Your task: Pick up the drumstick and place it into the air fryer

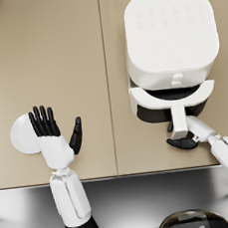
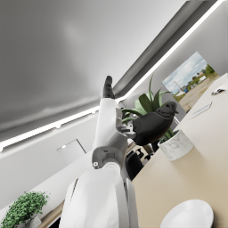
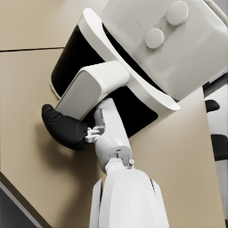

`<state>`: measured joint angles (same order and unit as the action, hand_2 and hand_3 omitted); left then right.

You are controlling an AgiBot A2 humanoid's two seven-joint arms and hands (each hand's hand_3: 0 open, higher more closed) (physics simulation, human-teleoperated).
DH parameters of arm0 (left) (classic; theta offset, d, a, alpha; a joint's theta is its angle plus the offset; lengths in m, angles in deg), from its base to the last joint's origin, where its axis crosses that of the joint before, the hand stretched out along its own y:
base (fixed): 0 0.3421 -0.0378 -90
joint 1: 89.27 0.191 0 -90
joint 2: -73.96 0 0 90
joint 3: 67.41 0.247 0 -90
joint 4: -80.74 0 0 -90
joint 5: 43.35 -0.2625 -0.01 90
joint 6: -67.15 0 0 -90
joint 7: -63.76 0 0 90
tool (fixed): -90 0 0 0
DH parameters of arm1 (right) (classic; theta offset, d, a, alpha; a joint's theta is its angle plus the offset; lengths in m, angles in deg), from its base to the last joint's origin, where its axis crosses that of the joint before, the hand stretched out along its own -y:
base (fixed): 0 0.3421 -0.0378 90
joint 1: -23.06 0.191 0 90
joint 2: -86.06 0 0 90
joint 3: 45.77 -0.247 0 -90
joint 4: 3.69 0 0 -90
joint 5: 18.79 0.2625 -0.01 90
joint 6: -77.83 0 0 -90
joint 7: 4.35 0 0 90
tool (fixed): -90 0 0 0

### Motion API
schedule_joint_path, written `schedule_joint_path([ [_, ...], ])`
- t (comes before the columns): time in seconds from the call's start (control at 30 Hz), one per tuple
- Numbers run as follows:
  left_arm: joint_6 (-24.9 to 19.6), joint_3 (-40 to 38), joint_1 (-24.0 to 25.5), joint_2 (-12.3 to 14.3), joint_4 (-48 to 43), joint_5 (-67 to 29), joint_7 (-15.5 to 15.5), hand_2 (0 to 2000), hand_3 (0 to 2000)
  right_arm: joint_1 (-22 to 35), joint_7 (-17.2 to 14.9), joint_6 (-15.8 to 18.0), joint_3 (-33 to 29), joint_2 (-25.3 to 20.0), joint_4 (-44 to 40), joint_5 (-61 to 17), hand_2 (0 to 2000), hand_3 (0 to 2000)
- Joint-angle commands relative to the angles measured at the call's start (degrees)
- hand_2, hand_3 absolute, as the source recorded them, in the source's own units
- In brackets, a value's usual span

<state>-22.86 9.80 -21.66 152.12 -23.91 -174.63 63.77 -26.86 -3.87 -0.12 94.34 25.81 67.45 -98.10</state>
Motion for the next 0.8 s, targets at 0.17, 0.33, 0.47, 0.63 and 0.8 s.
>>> schedule_joint_path([
  [0.17,0.00,0.48,-0.86,-0.55,-0.01,0.00,0.00,0,0,10.82,0.12,-1.44,-2.65,-16.86,-8.00,-0.05,2000,2000],
  [0.33,0.00,0.71,-0.45,-0.67,-0.32,-0.01,0.00,0,0,13.26,0.61,-1.58,-4.06,-19.86,-13.94,-0.07,2000,2000],
  [0.47,0.00,0.56,0.43,-0.57,-0.16,-0.01,0.00,0,0,14.37,0.81,-0.72,-3.78,-21.00,-16.42,-0.05,2000,2000],
  [0.63,0.00,0.32,1.00,-0.57,-0.20,0.00,0.00,0,0,8.17,0.99,2.30,-2.35,-9.62,-18.46,0.03,2000,2000],
  [0.8,0.00,0.19,1.37,-0.52,-0.27,-0.01,0.00,0,0,8.57,1.22,2.16,-1.58,-9.39,-18.55,0.03,2000,2000],
])
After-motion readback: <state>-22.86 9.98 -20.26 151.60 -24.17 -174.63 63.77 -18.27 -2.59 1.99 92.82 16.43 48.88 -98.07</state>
